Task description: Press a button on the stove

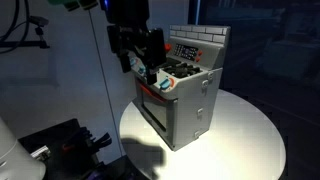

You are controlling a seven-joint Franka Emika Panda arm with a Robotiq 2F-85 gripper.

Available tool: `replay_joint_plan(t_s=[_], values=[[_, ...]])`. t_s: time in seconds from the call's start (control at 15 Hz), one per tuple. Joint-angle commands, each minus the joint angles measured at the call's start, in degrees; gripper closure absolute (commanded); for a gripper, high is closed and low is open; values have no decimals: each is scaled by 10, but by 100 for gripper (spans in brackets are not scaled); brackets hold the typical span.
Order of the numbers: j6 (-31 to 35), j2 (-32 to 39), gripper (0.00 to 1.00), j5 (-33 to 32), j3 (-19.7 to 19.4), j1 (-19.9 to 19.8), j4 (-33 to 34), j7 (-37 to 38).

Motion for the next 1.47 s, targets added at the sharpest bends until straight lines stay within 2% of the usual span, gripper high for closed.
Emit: replay_joint_plan(t_s=[0.0, 0.67, 1.4], values=[[0, 2, 0, 5, 7, -8, 1, -4], [3, 34, 0, 16, 20, 2, 29, 7], [22, 165, 0, 83, 48, 15, 158, 43]])
